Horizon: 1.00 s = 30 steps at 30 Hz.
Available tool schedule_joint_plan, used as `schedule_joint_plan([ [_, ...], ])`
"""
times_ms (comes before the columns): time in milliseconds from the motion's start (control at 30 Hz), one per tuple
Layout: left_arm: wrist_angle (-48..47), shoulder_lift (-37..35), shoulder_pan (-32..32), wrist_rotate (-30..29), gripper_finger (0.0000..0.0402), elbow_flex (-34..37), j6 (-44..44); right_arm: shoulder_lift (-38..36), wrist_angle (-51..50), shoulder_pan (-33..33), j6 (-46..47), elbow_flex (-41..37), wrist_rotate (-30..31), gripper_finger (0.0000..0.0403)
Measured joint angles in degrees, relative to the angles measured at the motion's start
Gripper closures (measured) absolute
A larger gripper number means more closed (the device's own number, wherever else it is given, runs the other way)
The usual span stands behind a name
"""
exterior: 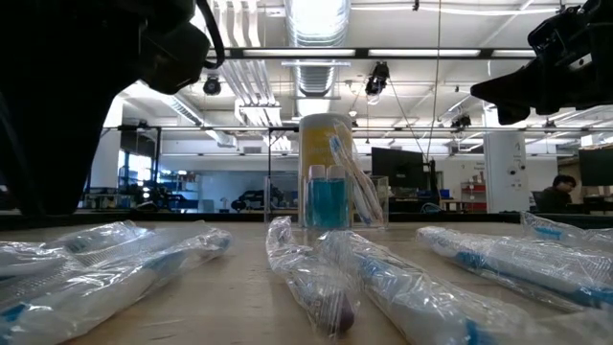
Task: Pick & Place toothbrushing station
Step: Put the blue toothbrush into the transparent organizer
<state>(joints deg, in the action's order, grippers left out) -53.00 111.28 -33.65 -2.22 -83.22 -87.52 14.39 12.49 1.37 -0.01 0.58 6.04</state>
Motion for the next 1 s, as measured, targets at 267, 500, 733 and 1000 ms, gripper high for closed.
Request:
schedule_joint_plan([
  [267,2.2,0.0,0.0,0.6,0.0200,1.5,0.3,0.0,0.0,0.0,0.0,0.0,0.0,0.0394],
  [500,7.5,0.0,0.0,0.8,0.0200,5.8,0.7,0.0,0.0,0.0,0.0,0.0,0.0,0.0394],
  [733,12.0,-0.4,0.0,2.4,0.0200,9.7,1.4,0.0,0.1,0.0,0.0,0.0,0.0,0.0394],
  [1000,11.7,-0.3,0.0,0.4,0.0221,10.2,5.2,0.0,0.1,0.0,0.0,-0.1,0.0,0.0394],
])
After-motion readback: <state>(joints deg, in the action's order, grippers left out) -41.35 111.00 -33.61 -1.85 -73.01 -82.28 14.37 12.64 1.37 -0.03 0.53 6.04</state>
